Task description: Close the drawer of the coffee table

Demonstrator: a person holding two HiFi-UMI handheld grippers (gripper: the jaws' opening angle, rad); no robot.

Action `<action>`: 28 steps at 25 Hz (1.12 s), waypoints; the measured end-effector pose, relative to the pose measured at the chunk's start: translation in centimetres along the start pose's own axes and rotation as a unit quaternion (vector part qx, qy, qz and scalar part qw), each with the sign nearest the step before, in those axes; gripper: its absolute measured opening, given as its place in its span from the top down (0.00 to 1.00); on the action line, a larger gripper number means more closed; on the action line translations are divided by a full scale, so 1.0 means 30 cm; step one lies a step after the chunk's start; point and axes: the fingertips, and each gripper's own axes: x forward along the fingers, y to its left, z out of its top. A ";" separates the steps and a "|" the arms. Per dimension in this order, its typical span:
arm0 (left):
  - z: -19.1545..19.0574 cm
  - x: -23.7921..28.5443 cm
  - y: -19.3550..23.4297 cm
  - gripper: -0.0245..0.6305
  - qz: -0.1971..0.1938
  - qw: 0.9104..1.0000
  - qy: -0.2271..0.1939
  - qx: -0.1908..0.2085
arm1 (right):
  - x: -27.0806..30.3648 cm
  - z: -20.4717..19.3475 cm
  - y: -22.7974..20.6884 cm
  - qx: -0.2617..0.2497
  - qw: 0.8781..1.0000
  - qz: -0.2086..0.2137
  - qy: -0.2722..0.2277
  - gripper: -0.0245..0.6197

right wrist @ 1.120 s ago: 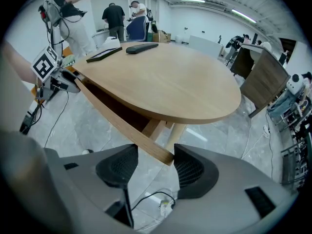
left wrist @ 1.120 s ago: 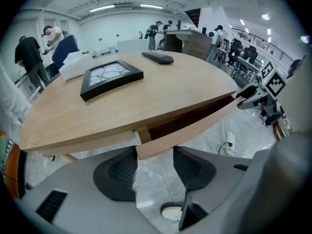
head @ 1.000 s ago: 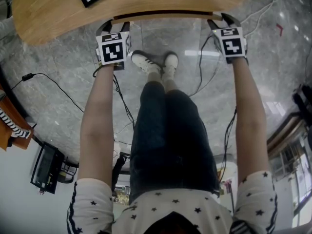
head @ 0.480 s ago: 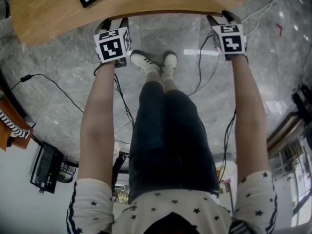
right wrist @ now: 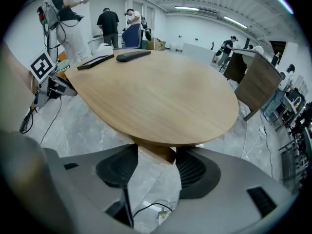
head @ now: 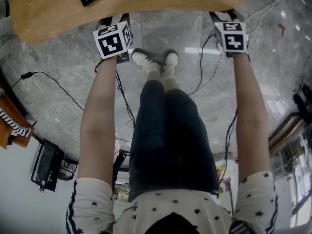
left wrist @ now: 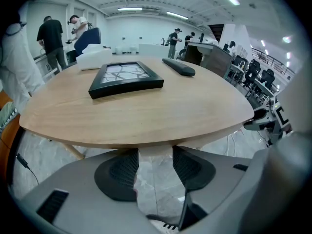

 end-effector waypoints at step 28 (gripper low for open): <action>-0.001 -0.018 0.015 0.65 0.011 0.994 -0.025 -0.101 | 0.004 0.014 -0.029 0.070 0.995 -0.064 -0.028 0.59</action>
